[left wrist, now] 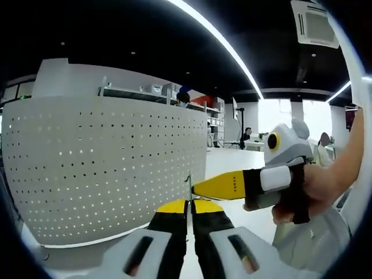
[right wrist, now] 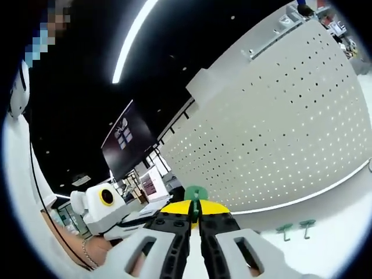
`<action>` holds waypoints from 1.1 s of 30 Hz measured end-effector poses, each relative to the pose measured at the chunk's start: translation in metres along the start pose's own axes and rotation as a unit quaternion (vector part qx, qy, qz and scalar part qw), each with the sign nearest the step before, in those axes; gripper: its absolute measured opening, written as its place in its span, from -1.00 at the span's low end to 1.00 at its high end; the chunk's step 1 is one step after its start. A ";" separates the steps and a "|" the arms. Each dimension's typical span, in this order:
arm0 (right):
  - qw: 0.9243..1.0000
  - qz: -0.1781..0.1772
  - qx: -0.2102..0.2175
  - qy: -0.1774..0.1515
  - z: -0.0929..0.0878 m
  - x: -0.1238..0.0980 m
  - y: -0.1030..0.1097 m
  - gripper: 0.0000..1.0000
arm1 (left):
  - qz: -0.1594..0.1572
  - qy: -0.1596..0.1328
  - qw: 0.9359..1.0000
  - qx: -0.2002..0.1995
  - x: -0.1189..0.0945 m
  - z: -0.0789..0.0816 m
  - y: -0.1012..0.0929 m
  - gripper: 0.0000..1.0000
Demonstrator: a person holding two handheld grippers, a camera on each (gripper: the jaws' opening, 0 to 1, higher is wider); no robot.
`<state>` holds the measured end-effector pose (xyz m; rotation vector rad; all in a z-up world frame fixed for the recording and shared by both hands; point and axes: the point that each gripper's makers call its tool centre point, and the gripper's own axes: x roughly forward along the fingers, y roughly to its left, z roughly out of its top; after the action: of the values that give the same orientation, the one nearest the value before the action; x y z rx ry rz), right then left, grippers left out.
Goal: Insert the hook assembly into the mounting plate slot until the hook locks in place.
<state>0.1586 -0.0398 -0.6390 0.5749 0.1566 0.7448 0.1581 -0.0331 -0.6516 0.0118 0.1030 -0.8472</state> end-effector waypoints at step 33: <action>1.000 0.003 0.021 0.005 -0.002 0.002 0.000 -1.00 | 0.005 0.002 1.000 -0.021 -0.001 -0.001 0.004 -0.91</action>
<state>0.1598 -0.0373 -0.6402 0.6119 0.1804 0.7510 0.1605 -0.0301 -0.6528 -0.0246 0.1235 -0.8342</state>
